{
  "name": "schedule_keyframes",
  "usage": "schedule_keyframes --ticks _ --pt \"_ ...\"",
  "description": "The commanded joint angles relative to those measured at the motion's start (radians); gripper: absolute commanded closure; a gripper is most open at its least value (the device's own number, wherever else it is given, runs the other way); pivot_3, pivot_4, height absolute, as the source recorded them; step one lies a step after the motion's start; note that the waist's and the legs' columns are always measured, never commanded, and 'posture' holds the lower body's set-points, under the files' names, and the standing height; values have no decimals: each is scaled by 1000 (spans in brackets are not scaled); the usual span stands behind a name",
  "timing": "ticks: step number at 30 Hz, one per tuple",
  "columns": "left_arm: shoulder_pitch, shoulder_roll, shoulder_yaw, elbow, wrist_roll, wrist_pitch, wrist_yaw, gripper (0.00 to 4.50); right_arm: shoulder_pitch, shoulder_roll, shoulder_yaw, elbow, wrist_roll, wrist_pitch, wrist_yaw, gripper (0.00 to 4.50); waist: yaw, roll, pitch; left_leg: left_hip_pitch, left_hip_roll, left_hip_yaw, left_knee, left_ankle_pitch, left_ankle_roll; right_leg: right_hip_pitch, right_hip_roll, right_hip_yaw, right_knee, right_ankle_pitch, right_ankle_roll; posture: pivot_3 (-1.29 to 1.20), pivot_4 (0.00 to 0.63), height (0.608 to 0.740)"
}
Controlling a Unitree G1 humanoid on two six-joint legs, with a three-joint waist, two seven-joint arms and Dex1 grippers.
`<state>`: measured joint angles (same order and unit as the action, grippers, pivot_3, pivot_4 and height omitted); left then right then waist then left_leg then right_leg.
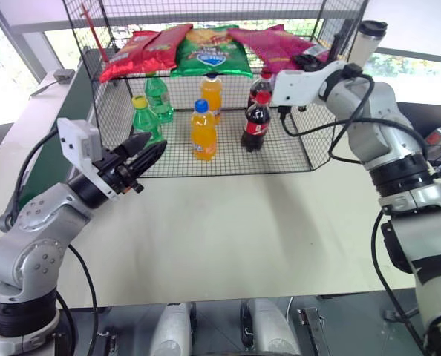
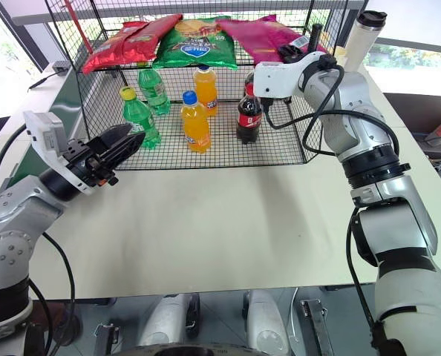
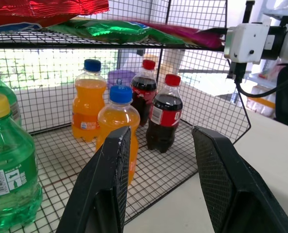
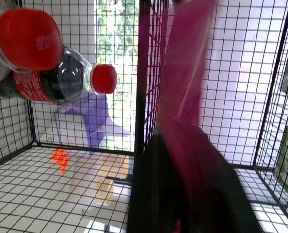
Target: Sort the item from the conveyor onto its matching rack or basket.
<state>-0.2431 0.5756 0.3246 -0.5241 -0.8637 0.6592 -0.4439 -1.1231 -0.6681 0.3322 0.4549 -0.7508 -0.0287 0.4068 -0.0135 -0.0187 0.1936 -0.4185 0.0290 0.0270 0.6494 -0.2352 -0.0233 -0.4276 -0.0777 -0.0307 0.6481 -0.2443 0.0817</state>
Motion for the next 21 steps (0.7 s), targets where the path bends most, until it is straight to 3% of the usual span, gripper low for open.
schedule_keyframes --ticks 1,5,6,12,15,19,21 --pt "-10 -8 -2 -11 -5 -25 -6 2419 -20 -1 -26 -28 18 6 0 2373 0 0 0 0 0 0 0 0 0 0 0 0 0 0 0 0 150 740" --pt "-11 -19 0 -10 -25 -13 -8 2419 9 -21 -42 -75 23 -17 -19 307 0 0 0 0 0 0 0 0 0 0 0 0 0 0 0 0 150 740" --pt "-12 -20 1 -10 -27 -12 -9 2419 29 -33 -55 -101 33 -28 -17 95 1 0 0 0 0 0 0 0 0 0 0 0 0 0 0 0 150 740" --pt "-20 -11 2 5 -26 -9 -21 2419 181 -86 -153 -274 162 -96 11 95 2 -1 -1 0 0 0 0 0 0 1 0 0 0 0 0 0 150 740" --pt "-21 0 -2 15 -22 -5 -31 2419 264 -82 -247 -384 304 -109 38 95 2 -1 -1 1 0 0 0 0 0 1 0 0 0 0 0 0 150 740" --pt "-8 24 -22 23 -2 3 -52 2419 377 -77 -395 -543 573 -105 120 95 2 -1 -1 1 0 0 0 0 0 1 0 0 0 0 0 0 150 740" --pt "-2 40 -33 40 19 5 -64 2419 477 -59 -522 -704 876 64 219 95 3 -1 -1 1 1 -1 -1 0 0 1 0 0 -1 0 0 0 150 740"
